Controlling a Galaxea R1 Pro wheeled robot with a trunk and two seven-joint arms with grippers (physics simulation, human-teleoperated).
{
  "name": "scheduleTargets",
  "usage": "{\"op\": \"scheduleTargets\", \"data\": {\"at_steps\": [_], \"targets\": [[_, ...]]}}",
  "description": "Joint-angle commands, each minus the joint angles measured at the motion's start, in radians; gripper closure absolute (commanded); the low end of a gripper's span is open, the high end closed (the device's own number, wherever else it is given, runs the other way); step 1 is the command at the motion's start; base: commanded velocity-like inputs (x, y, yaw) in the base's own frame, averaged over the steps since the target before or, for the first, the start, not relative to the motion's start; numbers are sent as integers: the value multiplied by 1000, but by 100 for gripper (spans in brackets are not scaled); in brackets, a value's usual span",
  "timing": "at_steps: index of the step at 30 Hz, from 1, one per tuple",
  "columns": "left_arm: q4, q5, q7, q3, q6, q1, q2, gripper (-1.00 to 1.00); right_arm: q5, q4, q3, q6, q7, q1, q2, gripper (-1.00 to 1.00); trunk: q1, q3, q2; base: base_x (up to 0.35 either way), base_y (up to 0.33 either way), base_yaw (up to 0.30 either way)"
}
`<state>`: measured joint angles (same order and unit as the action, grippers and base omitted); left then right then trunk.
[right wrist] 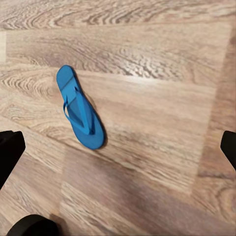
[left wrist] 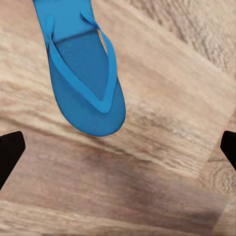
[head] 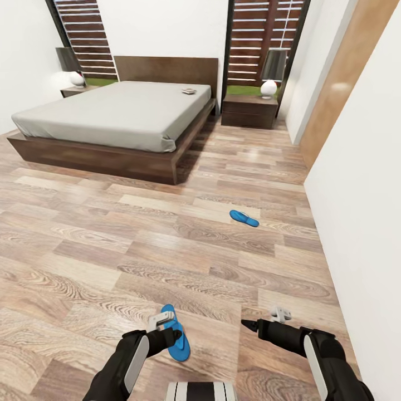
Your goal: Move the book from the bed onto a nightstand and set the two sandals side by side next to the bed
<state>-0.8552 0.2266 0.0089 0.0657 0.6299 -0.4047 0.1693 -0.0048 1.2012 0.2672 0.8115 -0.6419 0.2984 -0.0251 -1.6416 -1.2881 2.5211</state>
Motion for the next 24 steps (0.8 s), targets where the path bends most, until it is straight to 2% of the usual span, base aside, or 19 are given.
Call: {"op": "scheduleTargets", "data": {"at_steps": [1,24], "targets": [[-2,6,1,4,6,0,1,-100,0,1,3,7,-4,1,-1,-100,0,-1,0,0,0,0],[4,10,-1,5,5,0,1,-100,-2,2,5,8,-6,1,-4,-100,0,-1,0,0,0,0]]}}
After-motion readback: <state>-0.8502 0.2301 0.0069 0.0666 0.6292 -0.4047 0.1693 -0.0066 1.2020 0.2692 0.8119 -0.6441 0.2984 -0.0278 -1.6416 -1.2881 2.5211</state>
